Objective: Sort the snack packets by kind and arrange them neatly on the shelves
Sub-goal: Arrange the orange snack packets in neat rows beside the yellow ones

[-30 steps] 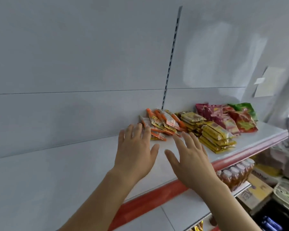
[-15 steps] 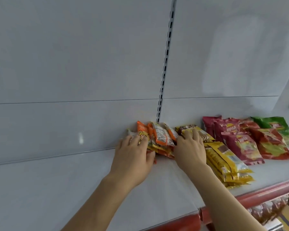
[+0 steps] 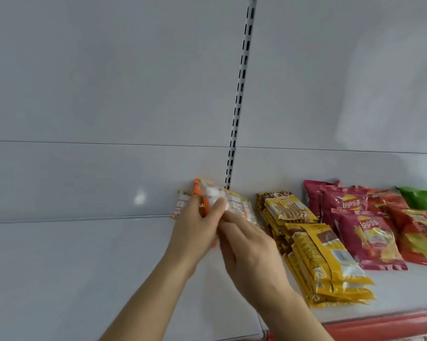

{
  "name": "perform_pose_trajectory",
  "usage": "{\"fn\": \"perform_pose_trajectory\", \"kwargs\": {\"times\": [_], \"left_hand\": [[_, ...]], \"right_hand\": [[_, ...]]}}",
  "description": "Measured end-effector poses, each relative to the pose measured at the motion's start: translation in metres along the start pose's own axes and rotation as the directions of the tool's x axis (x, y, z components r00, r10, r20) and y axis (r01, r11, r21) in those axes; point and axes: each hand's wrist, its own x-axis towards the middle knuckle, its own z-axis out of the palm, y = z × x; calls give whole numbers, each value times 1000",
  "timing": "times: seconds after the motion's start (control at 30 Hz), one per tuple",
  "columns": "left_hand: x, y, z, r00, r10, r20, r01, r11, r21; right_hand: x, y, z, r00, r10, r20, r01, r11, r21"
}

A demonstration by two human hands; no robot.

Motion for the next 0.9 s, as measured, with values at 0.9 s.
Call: {"fn": "perform_pose_trajectory", "kwargs": {"times": [0.9], "left_hand": [[11,-6,-37,983,-174,-56,146,933,-329]], "right_hand": [[3,-23,19,983,172,60,-178,977,120]]}}
